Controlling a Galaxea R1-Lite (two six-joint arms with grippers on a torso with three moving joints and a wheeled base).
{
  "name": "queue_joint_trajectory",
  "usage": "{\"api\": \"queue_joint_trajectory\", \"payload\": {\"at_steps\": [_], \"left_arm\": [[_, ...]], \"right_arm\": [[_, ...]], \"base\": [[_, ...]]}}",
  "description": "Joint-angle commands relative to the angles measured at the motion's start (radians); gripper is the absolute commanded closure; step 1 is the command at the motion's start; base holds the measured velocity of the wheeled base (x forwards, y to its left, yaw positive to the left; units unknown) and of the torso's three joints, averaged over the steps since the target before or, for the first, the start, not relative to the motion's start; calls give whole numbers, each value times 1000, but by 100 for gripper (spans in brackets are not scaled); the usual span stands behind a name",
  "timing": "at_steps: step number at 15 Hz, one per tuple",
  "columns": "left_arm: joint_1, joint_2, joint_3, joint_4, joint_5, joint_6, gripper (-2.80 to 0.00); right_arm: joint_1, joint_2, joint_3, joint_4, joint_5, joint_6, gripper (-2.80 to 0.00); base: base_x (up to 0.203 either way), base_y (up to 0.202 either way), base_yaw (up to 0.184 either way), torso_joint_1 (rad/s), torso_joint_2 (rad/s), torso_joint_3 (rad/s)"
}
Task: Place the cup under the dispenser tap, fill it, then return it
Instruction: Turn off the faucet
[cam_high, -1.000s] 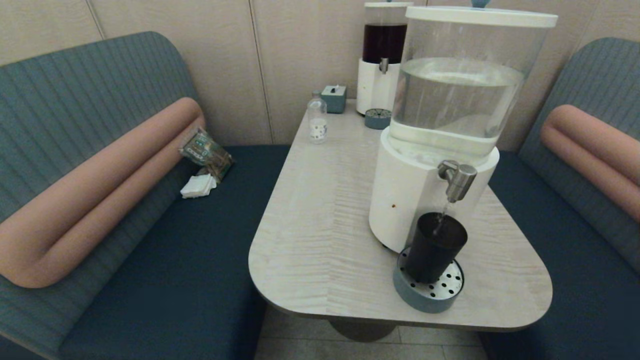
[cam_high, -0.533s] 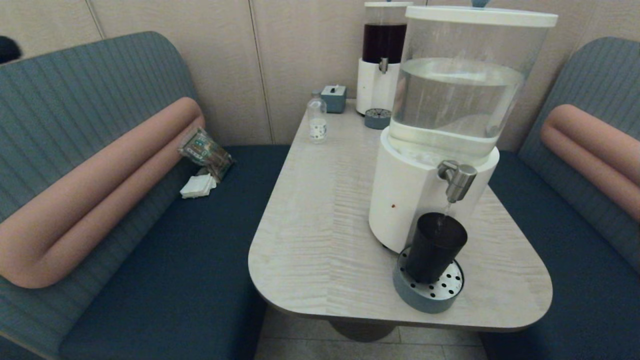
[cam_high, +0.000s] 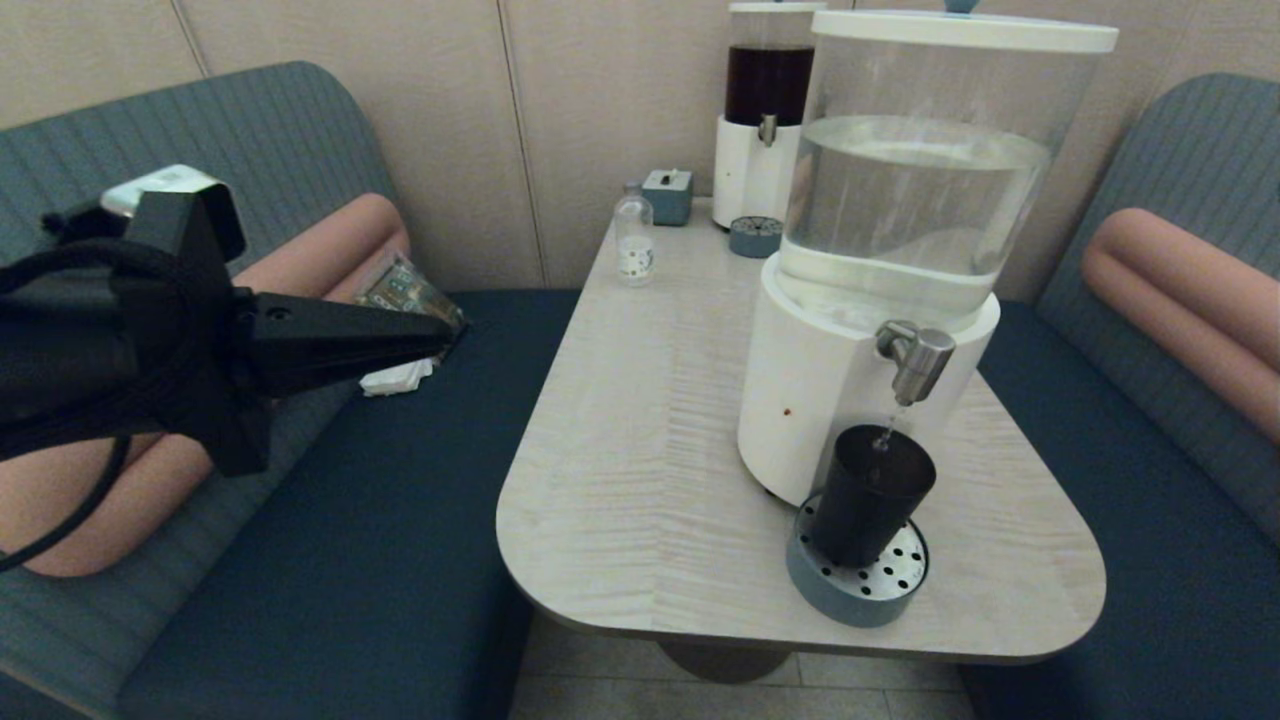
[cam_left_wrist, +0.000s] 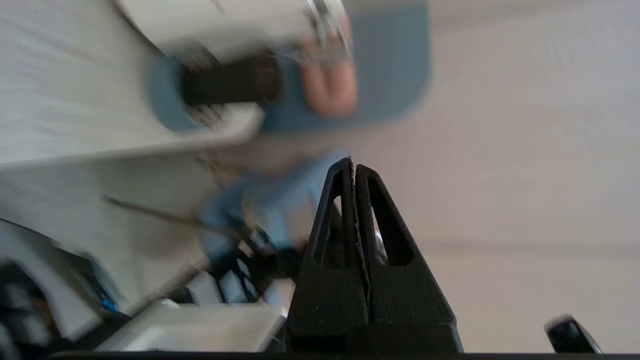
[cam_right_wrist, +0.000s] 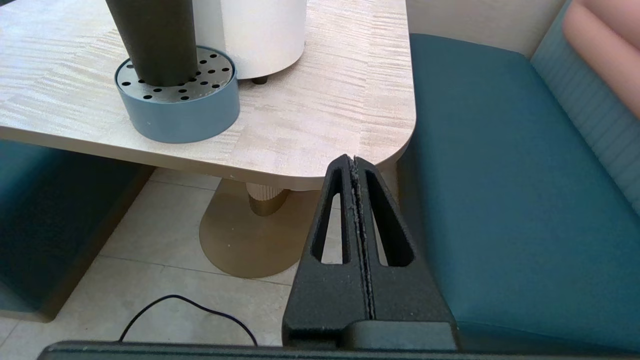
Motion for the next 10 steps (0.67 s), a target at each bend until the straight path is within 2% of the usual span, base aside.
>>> {"api": "queue_joint_trajectory", "payload": {"at_steps": [1,4,6,8,9,10], "left_arm": [[-61,62,48,-140,-9,-27,0],[-153,211,126,-504,-10,-127,0],[-233,332,141,-733,15,-166,0],[-326,427,135,-874,119,-168,0],[-365,462,125,-903,172,-131,0],[-387,478,125,-912,192,-85,0]], "right_arm": [[0,1,15,-1,1,-1,0],[0,1,14,-1,1,-1,0],[0,1,15,-1,1,-1,0],[0,1,14,-1,1,-1,0],[0,1,14,-1,1,-1,0],[0,1,15,-1,1,-1,0]], "base": [[0,0,0,0,0,0],[0,0,0,0,0,0],[0,0,0,0,0,0],[0,0,0,0,0,0],[0,0,0,0,0,0],[0,0,0,0,0,0]]}}
